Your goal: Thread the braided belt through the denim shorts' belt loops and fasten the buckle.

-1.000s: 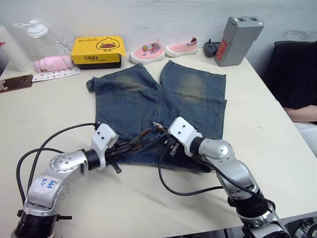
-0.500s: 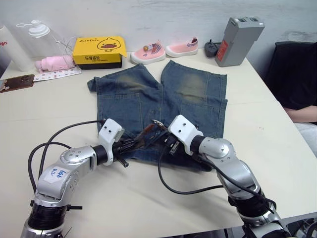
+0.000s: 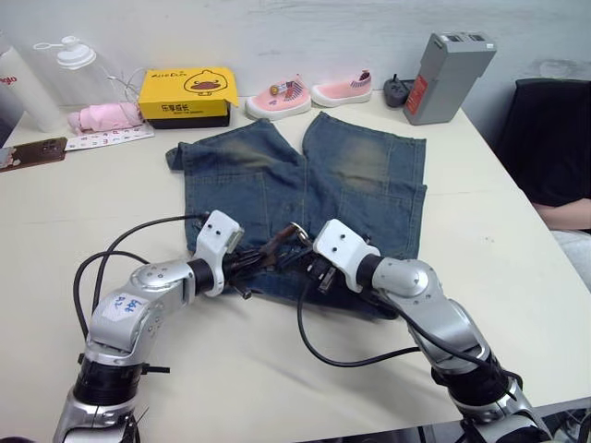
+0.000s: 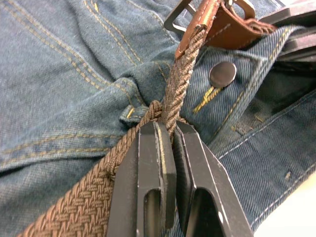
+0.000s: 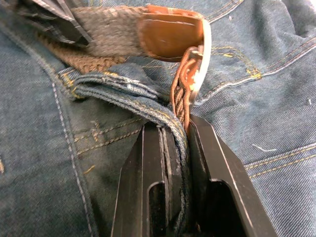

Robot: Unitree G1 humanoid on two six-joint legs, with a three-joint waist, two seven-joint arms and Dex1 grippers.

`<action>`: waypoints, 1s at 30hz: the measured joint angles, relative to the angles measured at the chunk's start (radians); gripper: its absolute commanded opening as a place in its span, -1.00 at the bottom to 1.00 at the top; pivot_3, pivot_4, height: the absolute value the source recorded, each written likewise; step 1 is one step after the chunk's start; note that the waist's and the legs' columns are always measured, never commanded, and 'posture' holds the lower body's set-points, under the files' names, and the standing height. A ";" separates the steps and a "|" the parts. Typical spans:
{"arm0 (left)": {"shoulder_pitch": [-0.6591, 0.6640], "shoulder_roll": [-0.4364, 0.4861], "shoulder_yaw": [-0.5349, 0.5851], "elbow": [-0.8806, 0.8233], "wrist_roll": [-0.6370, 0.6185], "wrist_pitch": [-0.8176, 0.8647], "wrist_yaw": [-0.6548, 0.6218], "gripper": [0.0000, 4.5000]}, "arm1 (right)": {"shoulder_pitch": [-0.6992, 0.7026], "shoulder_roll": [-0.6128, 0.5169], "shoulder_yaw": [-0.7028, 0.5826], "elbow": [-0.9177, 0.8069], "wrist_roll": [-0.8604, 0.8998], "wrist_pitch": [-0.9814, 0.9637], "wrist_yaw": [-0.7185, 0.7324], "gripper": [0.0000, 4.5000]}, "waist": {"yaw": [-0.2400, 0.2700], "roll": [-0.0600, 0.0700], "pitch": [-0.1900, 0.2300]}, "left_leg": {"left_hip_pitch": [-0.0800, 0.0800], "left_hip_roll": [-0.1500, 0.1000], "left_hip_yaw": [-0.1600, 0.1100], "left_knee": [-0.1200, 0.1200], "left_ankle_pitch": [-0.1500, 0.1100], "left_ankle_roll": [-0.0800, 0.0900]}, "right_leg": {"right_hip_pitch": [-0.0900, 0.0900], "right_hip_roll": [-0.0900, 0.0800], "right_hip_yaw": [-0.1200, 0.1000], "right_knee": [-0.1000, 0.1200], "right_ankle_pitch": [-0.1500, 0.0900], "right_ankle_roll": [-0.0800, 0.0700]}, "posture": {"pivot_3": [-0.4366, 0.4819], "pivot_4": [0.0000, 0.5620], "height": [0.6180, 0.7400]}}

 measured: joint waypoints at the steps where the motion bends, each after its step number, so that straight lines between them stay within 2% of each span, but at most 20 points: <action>1: -0.011 -0.003 -0.010 0.007 0.005 -0.001 -0.001 -1.00 | -0.001 -0.007 0.002 0.000 0.000 -0.002 0.003 -0.98 | 0.000 0.000 0.000 | 0.000 0.000 0.000 0.000 0.000 0.000 | 0.000 0.000 0.000 0.000 0.000 0.000 | -0.05 -0.47 0.31; 8: -0.036 -0.010 -0.029 0.036 0.021 -0.018 -0.014 -1.00 | -0.005 -0.023 0.004 0.000 0.000 -0.003 0.008 -0.98 | 0.000 0.000 0.000 | 0.000 0.000 0.000 0.000 0.000 0.000 | 0.000 0.000 0.000 0.000 0.000 0.000 | -0.05 -0.47 0.31; 17: 0.010 0.026 -0.021 -0.007 0.028 -0.025 -0.020 -1.00 | -0.005 0.068 -0.074 0.000 0.070 0.074 -0.023 -0.98 | -0.008 0.000 0.000 | 0.000 0.001 0.000 -0.001 0.000 0.000 | 0.000 0.001 0.000 0.000 0.000 0.000 | -0.05 -0.47 0.31; 30: 0.022 0.032 -0.030 -0.039 0.038 0.005 0.014 -1.00 | -0.005 0.081 -0.122 0.000 0.149 0.117 -0.047 -0.98 | -0.009 0.000 0.000 | 0.000 0.001 0.000 -0.001 0.000 0.000 | -0.001 0.001 0.000 -0.001 0.000 0.000 | -0.05 -0.47 0.31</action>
